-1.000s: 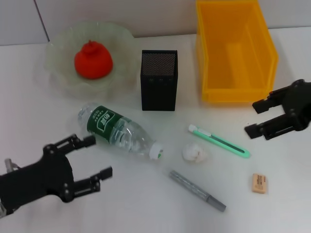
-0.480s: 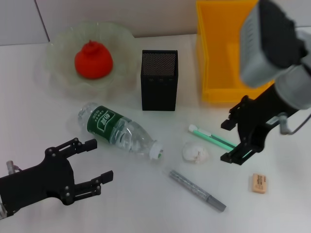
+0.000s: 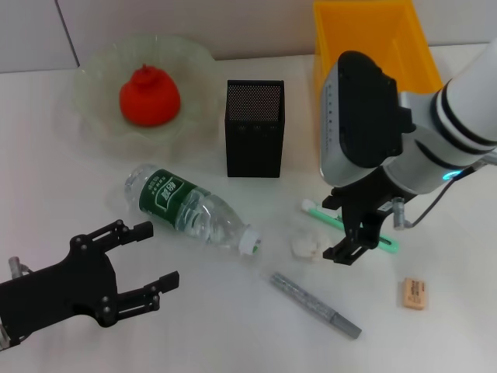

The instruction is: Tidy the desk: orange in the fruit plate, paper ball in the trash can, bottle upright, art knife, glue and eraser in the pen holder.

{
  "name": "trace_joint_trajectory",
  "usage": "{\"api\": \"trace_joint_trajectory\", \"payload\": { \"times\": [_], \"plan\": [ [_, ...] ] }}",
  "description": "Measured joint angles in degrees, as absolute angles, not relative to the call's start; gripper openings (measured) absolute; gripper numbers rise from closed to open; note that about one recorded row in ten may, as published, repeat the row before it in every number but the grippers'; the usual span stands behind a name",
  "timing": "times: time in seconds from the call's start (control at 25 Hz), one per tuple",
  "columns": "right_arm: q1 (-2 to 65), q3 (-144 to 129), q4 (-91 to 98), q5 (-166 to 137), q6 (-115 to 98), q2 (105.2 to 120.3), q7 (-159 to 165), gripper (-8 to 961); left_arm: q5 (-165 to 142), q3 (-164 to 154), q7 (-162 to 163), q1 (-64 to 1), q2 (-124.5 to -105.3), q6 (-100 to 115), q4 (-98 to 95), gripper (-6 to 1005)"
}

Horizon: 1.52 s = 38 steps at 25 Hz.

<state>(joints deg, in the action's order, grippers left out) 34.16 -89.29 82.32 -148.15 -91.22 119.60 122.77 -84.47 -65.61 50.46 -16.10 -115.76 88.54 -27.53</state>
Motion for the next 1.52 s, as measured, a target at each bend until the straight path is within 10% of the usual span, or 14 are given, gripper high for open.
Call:
{"api": "trace_joint_trajectory", "payload": {
  "times": [0.96, 1.52],
  "plan": [
    [36.77, -92.95, 68.4, -144.53, -79.19, 119.69, 123.14, 705, -84.55, -65.71, 50.62, -15.91, -115.75, 88.6, -27.51, 810],
    [36.27, -78.43, 80.1, -144.64, -90.29, 119.25, 126.12, 325, -84.55, -65.64, 50.63, -16.0, -115.75, 88.59, -27.51, 809]
  ]
}}
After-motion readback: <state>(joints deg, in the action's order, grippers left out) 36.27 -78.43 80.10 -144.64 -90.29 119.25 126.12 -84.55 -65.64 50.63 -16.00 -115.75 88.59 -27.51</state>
